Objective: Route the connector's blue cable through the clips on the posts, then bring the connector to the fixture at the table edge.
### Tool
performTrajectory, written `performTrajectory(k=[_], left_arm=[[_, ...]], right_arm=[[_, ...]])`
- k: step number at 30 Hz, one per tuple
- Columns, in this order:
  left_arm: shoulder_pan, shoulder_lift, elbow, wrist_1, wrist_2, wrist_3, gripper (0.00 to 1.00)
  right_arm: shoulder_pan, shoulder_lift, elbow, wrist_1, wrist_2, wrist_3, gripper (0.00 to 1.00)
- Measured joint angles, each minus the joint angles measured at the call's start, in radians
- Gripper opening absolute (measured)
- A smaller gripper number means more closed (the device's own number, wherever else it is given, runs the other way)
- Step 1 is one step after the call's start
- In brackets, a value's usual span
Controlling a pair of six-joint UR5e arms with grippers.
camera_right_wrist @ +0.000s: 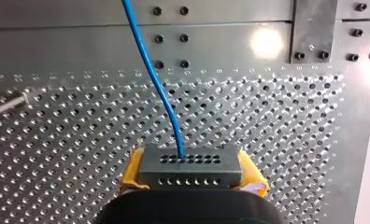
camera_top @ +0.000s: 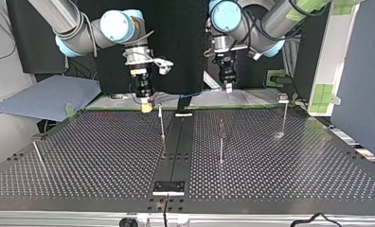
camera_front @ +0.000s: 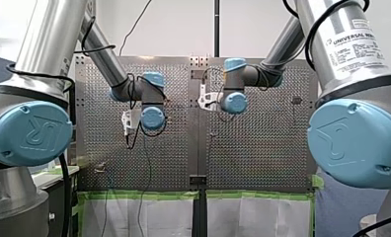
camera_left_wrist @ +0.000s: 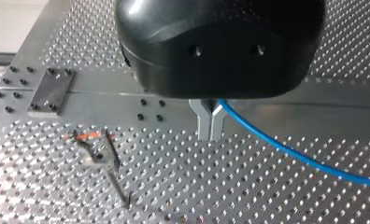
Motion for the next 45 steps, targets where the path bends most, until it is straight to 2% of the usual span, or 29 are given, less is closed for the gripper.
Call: performTrajectory(k=[5, 9, 13, 20, 24, 30, 37, 45], left_arm=[[0.037, 0.002, 0.038, -0.037, 0.027, -0.004, 0.00], [0.077, 0.004, 0.050, -0.051, 0.065, -0.008, 0.00], [0.110, 0.005, 0.054, -0.052, 0.098, -0.012, 0.00], [0.168, 0.006, 0.091, -0.067, 0.154, -0.030, 0.00], [0.197, 0.006, 0.120, -0.087, 0.170, -0.048, 0.00], [0.212, 0.006, 0.156, -0.104, 0.187, -0.065, 0.00], [0.218, 0.005, 0.202, -0.131, 0.200, -0.061, 0.00], [0.226, 0.005, 0.216, -0.142, 0.236, -0.057, 0.00]], right_arm=[[-0.020, 0.012, -0.012, 0.006, -0.033, 0.011, 0.00], [-0.029, 0.031, -0.016, -0.008, -0.065, 0.025, 0.00], [-0.034, 0.038, -0.025, -0.014, -0.088, 0.036, 0.00], [-0.038, 0.041, -0.061, -0.011, -0.142, 0.042, 0.00], [-0.038, 0.043, -0.080, -0.009, -0.167, 0.048, 0.00], [-0.039, 0.054, -0.096, -0.008, -0.175, 0.058, 0.00], [-0.040, 0.076, -0.103, -0.016, -0.175, 0.060, 0.00], [-0.043, 0.085, -0.116, -0.016, -0.174, 0.061, 0.00]])
